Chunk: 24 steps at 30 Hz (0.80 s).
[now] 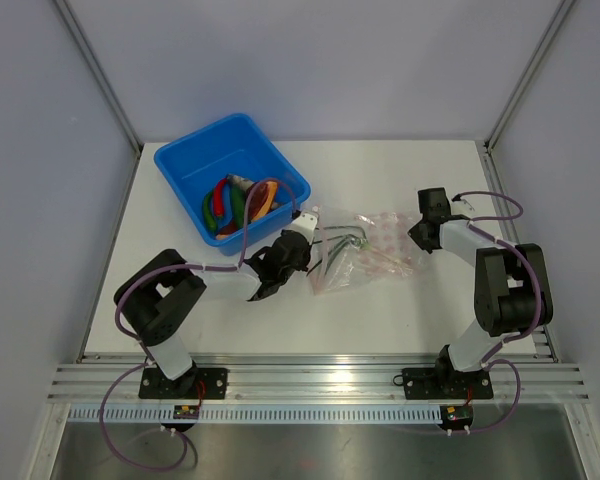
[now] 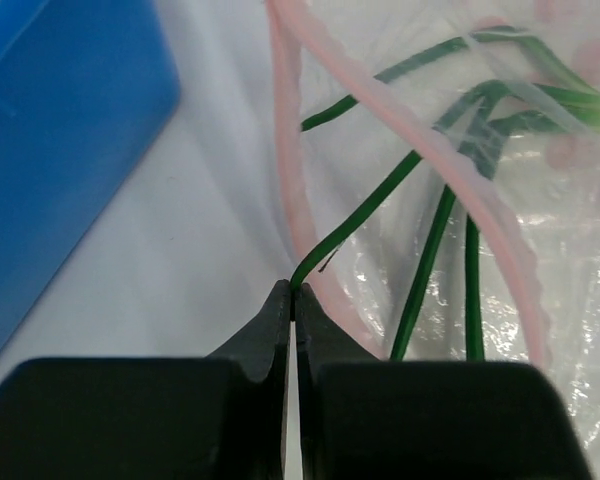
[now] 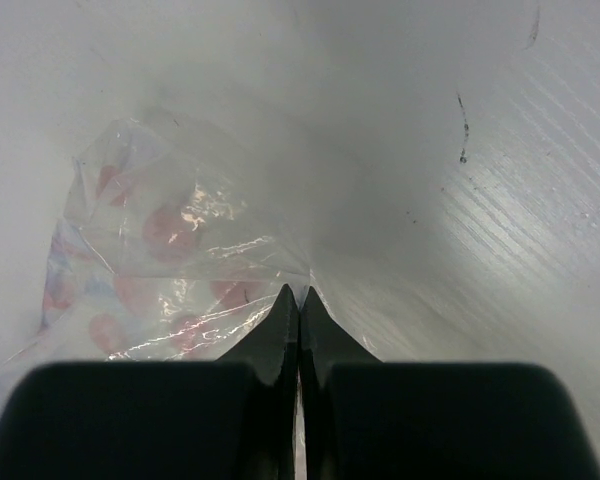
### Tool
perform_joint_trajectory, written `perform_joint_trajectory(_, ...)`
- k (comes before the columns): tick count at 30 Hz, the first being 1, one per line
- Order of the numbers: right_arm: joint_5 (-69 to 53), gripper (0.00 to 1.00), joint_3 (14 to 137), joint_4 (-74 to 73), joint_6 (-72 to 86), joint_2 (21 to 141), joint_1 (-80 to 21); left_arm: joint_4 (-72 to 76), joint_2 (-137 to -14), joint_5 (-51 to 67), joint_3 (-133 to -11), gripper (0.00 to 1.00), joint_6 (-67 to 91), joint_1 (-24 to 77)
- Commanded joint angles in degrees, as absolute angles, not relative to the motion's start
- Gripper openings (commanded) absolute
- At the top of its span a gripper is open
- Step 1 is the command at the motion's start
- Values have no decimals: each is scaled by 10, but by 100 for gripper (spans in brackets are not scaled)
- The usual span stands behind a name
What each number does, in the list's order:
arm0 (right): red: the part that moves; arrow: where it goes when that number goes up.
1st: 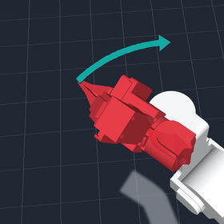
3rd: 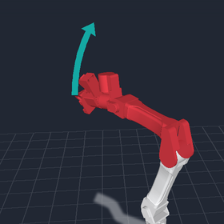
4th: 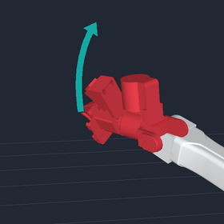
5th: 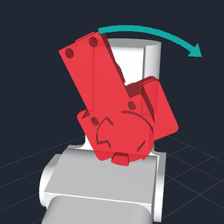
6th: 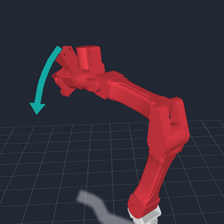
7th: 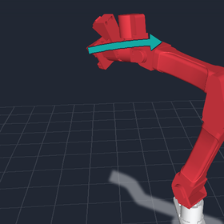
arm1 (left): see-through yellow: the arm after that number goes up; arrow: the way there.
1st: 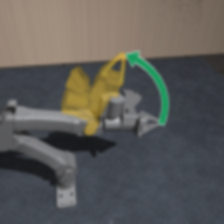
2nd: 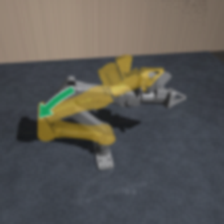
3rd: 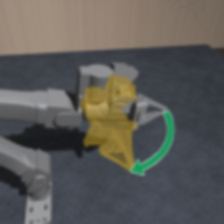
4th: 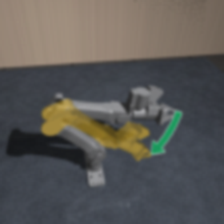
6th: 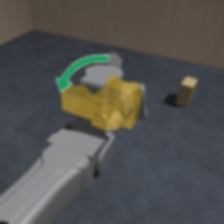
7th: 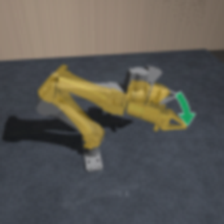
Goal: Open the zip-top bag and remove the fake food
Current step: Pick up the fake vegetable from the zipper food storage bag.
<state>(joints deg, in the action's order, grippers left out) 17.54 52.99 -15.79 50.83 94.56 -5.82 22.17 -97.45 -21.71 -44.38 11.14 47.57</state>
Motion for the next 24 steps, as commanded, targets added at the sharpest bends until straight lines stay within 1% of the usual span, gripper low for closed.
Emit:
perform_joint_trajectory(1, 193, 0, 533, -156, 510, 927, -52, 275, -974, -164, -456, 7, 92, 474)
perform_joint_trajectory(2, 192, 0, 534, -157, 507, 927, -52, 277, -974, -154, -456, 15, 92, 474)
perform_joint_trajectory(5, 187, 0, 536, -156, 504, 927, -51, 297, -969, -137, -444, 25, 91, 474)
perform_joint_trajectory(6, 186, 0, 536, -157, 504, 928, -52, 300, -969, -136, -443, 34, 91, 474)
perform_joint_trajectory(7, 182, 0, 536, -155, 504, 927, -52, 301, -969, -134, -443, 38, 89, 474)
perform_joint_trajectory(10, 181, 0, 534, -155, 504, 927, -52, 304, -973, -120, -445, 45, 81, 474)
perform_joint_trajectory(16, 174, 0, 535, -152, 501, 925, -52, 312, -977, -99, -445, 54, 68, 475)
perform_joint_trajectory(19, 170, 0, 536, -152, 500, 926, -52, 323, -990, -73, -450, 54, 45, 481)
perform_joint_trajectory(24, 164, 0, 535, -149, 499, 925, -52, 267, -1022, -92, -494, 52, 43, 486)
